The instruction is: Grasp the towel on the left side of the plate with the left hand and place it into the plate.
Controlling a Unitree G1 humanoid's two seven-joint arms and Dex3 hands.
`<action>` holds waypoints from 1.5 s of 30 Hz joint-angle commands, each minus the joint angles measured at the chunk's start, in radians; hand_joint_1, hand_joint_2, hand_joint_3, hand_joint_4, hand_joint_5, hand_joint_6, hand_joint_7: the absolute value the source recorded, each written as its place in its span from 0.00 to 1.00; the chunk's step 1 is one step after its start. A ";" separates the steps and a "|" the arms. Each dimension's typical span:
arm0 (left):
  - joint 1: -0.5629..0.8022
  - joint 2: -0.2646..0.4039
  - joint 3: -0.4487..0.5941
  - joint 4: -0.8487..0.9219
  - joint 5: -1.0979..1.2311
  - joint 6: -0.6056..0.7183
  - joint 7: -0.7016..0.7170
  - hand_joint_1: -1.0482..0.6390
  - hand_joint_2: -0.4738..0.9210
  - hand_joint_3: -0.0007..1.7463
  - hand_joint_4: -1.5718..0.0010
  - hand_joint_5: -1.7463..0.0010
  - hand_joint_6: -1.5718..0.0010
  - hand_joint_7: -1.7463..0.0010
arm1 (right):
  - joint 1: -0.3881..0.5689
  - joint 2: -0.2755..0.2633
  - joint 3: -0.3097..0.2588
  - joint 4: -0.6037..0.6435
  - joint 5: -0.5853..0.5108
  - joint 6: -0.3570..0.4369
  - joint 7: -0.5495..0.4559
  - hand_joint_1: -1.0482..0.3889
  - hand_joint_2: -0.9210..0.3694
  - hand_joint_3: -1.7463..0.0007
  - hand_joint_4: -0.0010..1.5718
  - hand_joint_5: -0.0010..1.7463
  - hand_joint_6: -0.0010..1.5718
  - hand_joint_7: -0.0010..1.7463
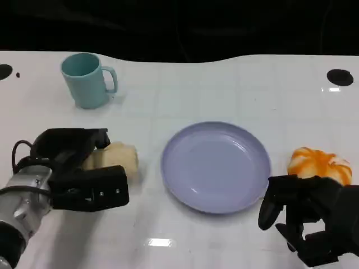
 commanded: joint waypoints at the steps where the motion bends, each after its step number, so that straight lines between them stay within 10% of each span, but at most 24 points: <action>1: 0.024 -0.011 0.053 -0.065 -0.044 0.021 0.031 0.51 0.82 0.45 0.44 0.00 0.59 0.01 | 0.002 -0.006 -0.011 -0.003 -0.001 -0.001 0.000 0.75 0.28 0.37 0.46 1.00 0.44 0.83; 32: 0.002 -0.271 -0.030 -0.452 -0.060 0.105 -0.226 0.51 0.62 0.70 0.42 0.00 0.54 0.05 | 0.009 -0.001 0.001 -0.027 -0.007 0.034 -0.002 0.74 0.28 0.37 0.45 1.00 0.44 0.83; 35: 0.001 -0.276 -0.042 -0.462 -0.057 0.130 -0.259 0.50 0.63 0.67 0.44 0.00 0.54 0.13 | 0.007 0.000 -0.001 -0.037 -0.003 0.049 0.000 0.74 0.28 0.37 0.45 1.00 0.44 0.83; 37: 0.004 -0.277 -0.041 -0.478 -0.068 0.152 -0.309 0.50 0.74 0.47 0.53 0.00 0.51 0.45 | 0.009 -0.002 -0.005 -0.037 -0.001 0.047 0.002 0.74 0.29 0.37 0.45 1.00 0.44 0.83; 40: 0.012 -0.261 -0.051 -0.502 -0.059 0.142 -0.350 0.45 0.94 0.16 0.63 0.33 0.55 0.84 | 0.012 -0.009 -0.009 -0.033 -0.001 0.034 0.007 0.74 0.29 0.37 0.45 1.00 0.44 0.83; 45: 0.016 -0.229 -0.093 -0.550 0.011 0.170 -0.386 0.32 1.00 0.08 0.83 0.59 0.78 0.99 | 0.013 -0.012 -0.017 -0.029 0.005 0.030 0.014 0.73 0.29 0.37 0.45 1.00 0.44 0.83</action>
